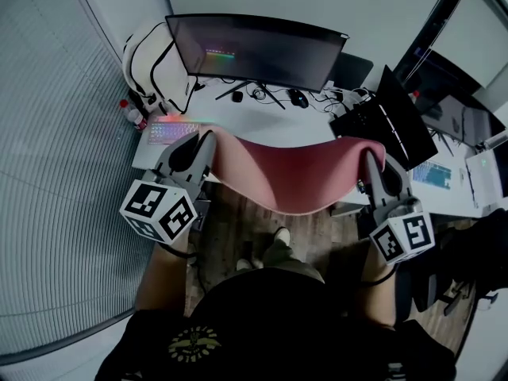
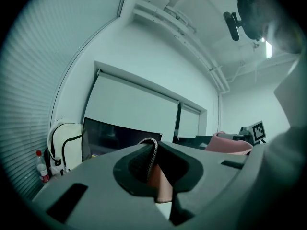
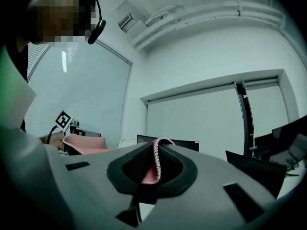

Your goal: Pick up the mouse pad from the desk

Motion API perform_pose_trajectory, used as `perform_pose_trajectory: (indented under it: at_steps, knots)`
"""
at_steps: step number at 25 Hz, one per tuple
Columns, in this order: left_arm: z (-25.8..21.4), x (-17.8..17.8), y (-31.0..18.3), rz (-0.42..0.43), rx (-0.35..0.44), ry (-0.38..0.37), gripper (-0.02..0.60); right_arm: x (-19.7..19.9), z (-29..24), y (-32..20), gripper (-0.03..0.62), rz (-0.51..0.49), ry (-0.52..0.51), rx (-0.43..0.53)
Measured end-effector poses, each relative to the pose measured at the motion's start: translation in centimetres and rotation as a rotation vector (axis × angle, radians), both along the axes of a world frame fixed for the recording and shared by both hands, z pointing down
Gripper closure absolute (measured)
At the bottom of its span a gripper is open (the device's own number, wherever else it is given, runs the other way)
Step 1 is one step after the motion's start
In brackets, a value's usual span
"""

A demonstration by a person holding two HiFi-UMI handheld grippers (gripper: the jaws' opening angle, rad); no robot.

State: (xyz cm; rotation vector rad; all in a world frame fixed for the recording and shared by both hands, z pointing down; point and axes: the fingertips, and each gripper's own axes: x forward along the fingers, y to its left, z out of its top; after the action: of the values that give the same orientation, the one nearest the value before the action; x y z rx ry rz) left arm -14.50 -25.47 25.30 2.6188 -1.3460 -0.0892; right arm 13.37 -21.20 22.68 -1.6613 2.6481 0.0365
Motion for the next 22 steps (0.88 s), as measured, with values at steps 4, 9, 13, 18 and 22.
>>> perform_pose_trajectory:
  at_steps: [4, 9, 13, 18, 22]
  knots:
    - [-1.5, 0.0, 0.6, 0.012, 0.026, -0.002, 0.56, -0.4, -1.4, 0.7, 0.577, -0.001, -0.003, 0.034]
    - [-3.3, 0.0, 1.5, 0.015, 0.066, -0.015, 0.56, -0.5, -2.9, 1.8, 0.577, 0.002, 0.0, 0.066]
    - [-4.6, -0.2, 2.2, 0.02, 0.095, -0.022, 0.56, -0.7, -3.9, 2.5, 0.577, 0.007, 0.008, 0.09]
    - [-5.3, 0.0, 2.8, 0.029, 0.107, -0.023, 0.56, -0.7, -4.6, 3.2, 0.577, 0.012, 0.017, 0.106]
    - [-5.3, 0.1, 3.1, 0.038, 0.105, -0.02, 0.56, -0.6, -4.7, 3.6, 0.579, 0.014, 0.019, 0.107]
